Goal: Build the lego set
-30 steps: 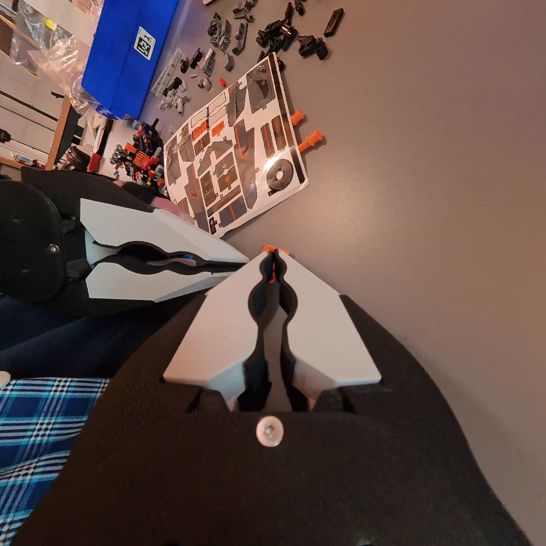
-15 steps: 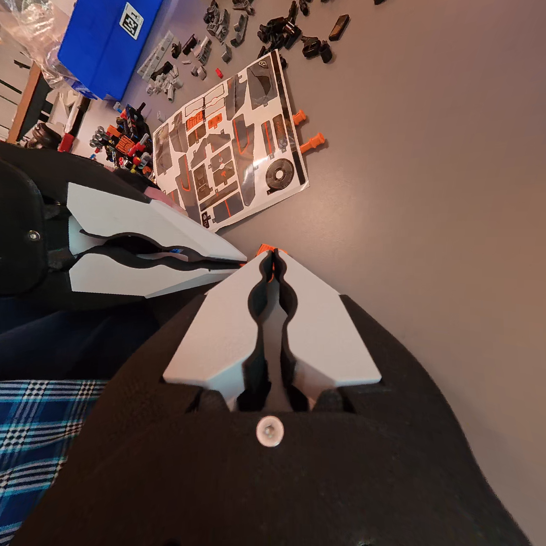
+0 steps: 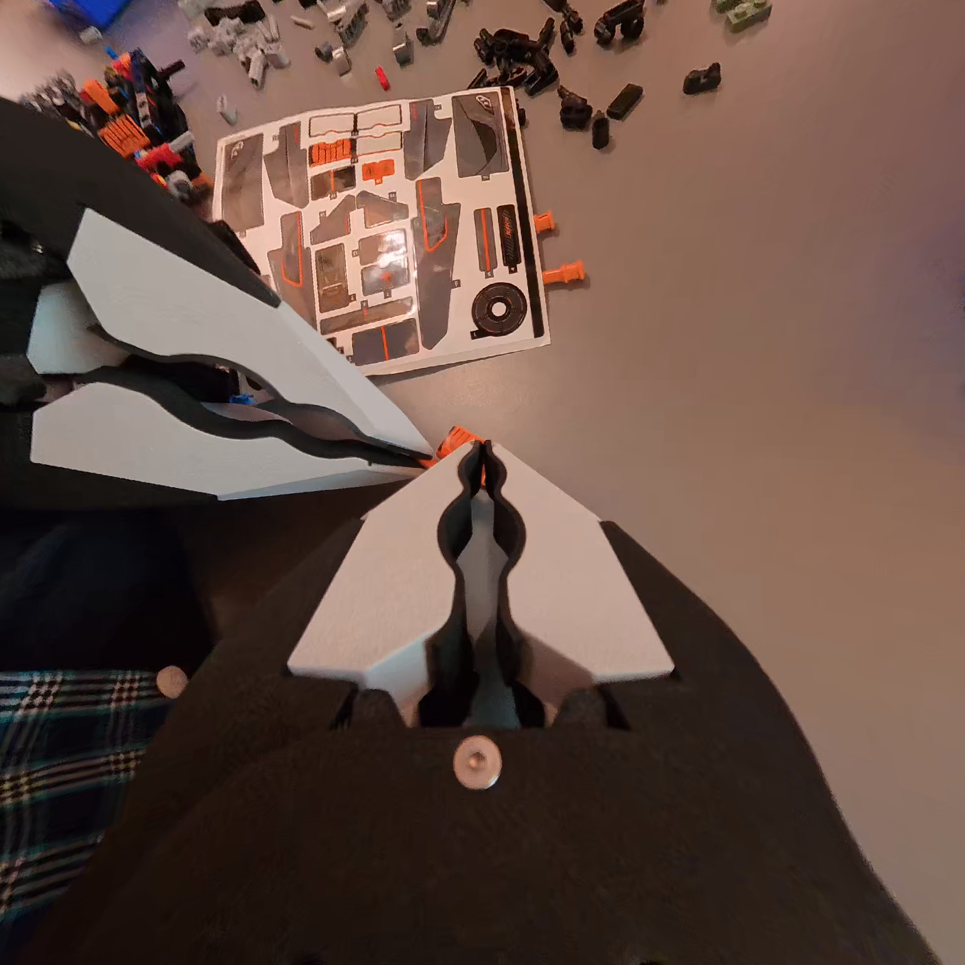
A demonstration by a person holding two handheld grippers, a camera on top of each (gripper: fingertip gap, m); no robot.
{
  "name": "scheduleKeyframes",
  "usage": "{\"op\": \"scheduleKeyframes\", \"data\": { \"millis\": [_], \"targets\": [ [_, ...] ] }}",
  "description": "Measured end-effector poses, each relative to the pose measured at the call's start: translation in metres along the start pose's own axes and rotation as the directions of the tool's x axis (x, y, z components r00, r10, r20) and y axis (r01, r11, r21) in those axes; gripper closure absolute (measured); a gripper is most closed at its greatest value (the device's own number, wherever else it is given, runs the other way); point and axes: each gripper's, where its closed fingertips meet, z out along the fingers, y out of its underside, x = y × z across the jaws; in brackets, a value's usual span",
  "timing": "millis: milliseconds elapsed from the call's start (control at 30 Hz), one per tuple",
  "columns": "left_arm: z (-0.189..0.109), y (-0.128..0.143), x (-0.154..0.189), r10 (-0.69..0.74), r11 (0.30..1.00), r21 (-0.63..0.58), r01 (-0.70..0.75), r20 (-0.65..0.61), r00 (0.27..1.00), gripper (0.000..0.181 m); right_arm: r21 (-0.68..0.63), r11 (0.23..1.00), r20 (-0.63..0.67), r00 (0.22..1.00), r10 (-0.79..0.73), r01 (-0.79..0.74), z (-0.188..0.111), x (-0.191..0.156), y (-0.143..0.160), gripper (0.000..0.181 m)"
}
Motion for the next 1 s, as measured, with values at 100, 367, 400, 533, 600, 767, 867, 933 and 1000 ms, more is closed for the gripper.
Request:
{"op": "scheduleKeyframes", "data": {
  "millis": [100,367,400,533,600,767,867,933,1000],
  "targets": [
    [-0.001,0.001,0.001,0.000,1.000,-0.001,0.000,0.000,1.000,0.179,-0.020,0.999,-0.025,0.998,-0.051,0.051,0.000,0.000,0.000,0.181],
    [0.001,-0.001,0.000,0.000,1.000,-0.001,0.000,0.001,1.000,0.179,-0.045,0.996,-0.028,0.997,-0.077,0.076,0.000,0.002,0.000,0.181],
    [0.001,-0.001,0.000,0.000,1.000,-0.002,0.000,0.001,1.000,0.179,-0.045,0.996,-0.026,0.997,-0.076,0.075,0.000,0.002,0.000,0.181],
    [0.001,-0.001,0.000,0.000,1.000,-0.001,0.000,0.000,1.000,0.179,-0.068,0.990,-0.049,0.990,-0.129,0.125,-0.001,0.003,0.001,0.181],
    [0.001,-0.001,0.001,0.000,1.000,0.000,0.000,-0.002,1.000,0.179,-0.083,0.983,-0.064,0.983,-0.172,0.166,-0.002,0.003,0.001,0.181],
    [0.001,-0.001,0.001,0.001,1.000,0.000,-0.001,-0.003,1.000,0.179,-0.120,0.954,-0.101,0.952,-0.287,0.275,-0.003,0.003,0.000,0.181],
    [0.002,-0.002,0.000,0.002,1.000,-0.001,-0.002,-0.005,1.000,0.179,-0.133,0.945,-0.127,0.940,-0.316,0.299,-0.004,0.007,-0.001,0.175],
    [0.003,-0.002,0.001,0.002,1.000,0.000,-0.002,-0.005,1.000,0.179,-0.142,0.942,-0.133,0.937,-0.322,0.304,-0.005,0.010,-0.001,0.174],
    [0.003,-0.002,0.001,0.003,1.000,0.002,-0.003,-0.008,1.000,0.179,-0.138,0.947,-0.120,0.944,-0.308,0.291,-0.005,0.011,0.000,0.174]
  ]
}}
